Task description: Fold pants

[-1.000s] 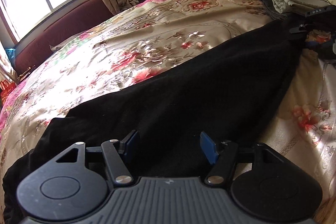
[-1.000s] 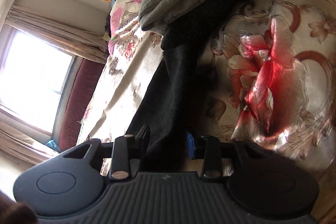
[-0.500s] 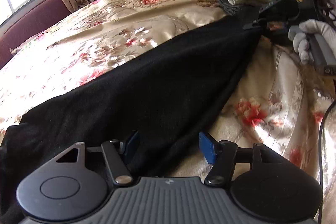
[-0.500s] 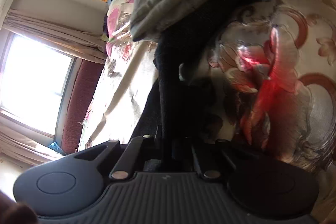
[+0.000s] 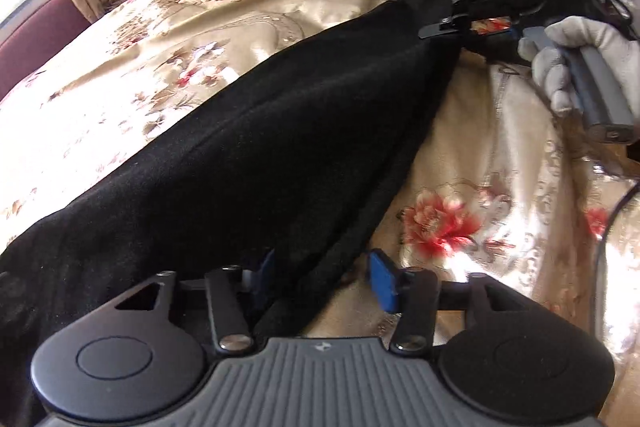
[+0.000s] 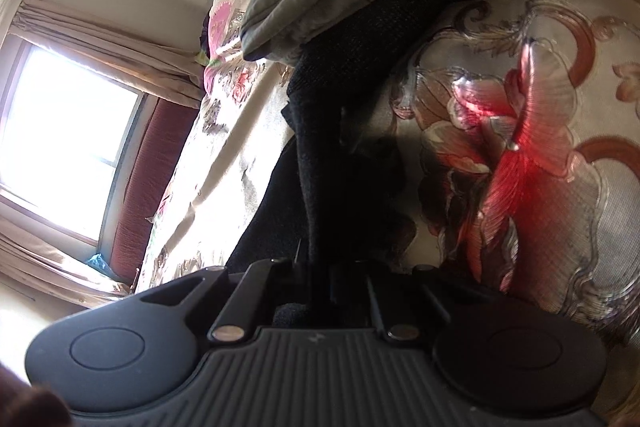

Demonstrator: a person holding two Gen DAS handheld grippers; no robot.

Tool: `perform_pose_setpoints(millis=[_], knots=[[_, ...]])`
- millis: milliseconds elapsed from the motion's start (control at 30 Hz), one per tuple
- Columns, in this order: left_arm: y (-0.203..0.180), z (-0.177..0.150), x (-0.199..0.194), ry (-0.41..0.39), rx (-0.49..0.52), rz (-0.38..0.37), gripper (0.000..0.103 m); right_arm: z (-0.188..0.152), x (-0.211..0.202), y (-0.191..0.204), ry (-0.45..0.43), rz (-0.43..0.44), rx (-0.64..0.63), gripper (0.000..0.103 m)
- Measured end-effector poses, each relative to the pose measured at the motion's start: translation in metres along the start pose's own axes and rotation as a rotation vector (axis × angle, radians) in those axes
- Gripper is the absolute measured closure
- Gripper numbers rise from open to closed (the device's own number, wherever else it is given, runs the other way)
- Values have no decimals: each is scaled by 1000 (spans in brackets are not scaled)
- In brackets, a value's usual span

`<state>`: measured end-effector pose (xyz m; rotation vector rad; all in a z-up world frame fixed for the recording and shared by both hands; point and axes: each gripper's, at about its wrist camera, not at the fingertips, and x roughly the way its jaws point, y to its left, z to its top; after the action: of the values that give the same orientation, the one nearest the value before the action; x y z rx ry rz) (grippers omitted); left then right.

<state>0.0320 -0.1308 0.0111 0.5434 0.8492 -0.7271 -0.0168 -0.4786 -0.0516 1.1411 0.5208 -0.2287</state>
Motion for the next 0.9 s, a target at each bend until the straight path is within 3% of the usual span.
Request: perform_pose_setpoints(millis=[33, 133, 200, 367, 500, 633, 733, 800, 900], knots=[[-2, 0, 0, 2, 18, 12, 51, 0, -1, -2, 1, 1, 2, 94], [3, 5, -3, 5, 22, 26, 53, 1, -3, -4, 8, 13, 11, 94], [7, 6, -9, 14, 30, -14, 52, 2, -3, -5, 13, 17, 14, 94], [9, 5, -26, -30, 94, -21, 46, 0, -2, -6, 8, 21, 3, 94], [16, 5, -9, -3, 79, 56, 46, 0, -3, -7, 8, 23, 6, 94], [8, 2, 3, 6, 152, 106, 46, 0, -3, -7, 9, 23, 3, 94], [-1, -2, -3, 10, 225, 92, 53, 0, -4, -7, 9, 23, 7, 94], [-8, -7, -4, 9, 301, 127, 53, 0, -4, -8, 10, 24, 6, 94], [-4, -2, 3, 2, 264, 162, 52, -2, -4, -8, 5, 23, 4, 95]])
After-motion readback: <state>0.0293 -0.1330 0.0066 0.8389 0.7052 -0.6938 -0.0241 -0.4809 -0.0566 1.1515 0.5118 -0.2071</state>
